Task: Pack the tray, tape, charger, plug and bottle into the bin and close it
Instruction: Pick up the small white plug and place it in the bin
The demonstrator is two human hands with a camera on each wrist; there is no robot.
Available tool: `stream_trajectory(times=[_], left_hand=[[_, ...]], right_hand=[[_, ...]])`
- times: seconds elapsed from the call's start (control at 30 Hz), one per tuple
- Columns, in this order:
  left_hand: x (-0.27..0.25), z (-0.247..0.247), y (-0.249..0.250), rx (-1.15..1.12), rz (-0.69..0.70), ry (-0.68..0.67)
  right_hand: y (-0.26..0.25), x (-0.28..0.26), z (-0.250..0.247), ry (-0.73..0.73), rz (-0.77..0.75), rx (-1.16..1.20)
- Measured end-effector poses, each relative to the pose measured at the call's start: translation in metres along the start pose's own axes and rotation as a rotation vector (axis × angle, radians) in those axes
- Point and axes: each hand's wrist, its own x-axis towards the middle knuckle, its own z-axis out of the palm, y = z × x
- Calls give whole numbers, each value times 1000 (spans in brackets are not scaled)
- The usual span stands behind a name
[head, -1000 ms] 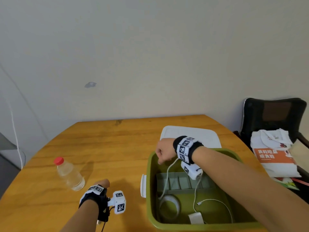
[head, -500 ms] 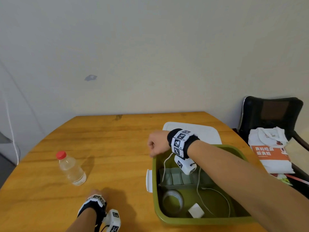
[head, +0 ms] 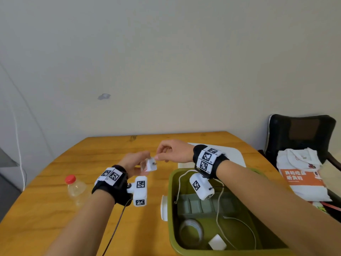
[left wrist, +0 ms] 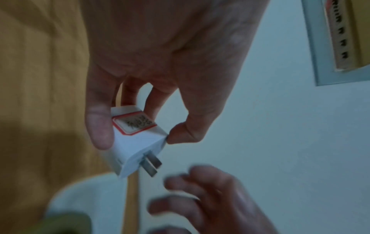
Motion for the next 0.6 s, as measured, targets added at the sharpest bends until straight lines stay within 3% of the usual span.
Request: stream_trajectory(times=[0.1,0.23,0.43,0.6], left_hand=[[-16,30,25,-53,84,-139],[-32,58,38,-92,82,-186],[-48,100,37,-99,48,-245],[-58,140,29,-151,51,-282]], right_hand=[[-2,-11,-11,89,56,248],[6,-37,-36,211,232,604],[43,-80,-43,151,435,765],[63,-105,-41,12,394,743]])
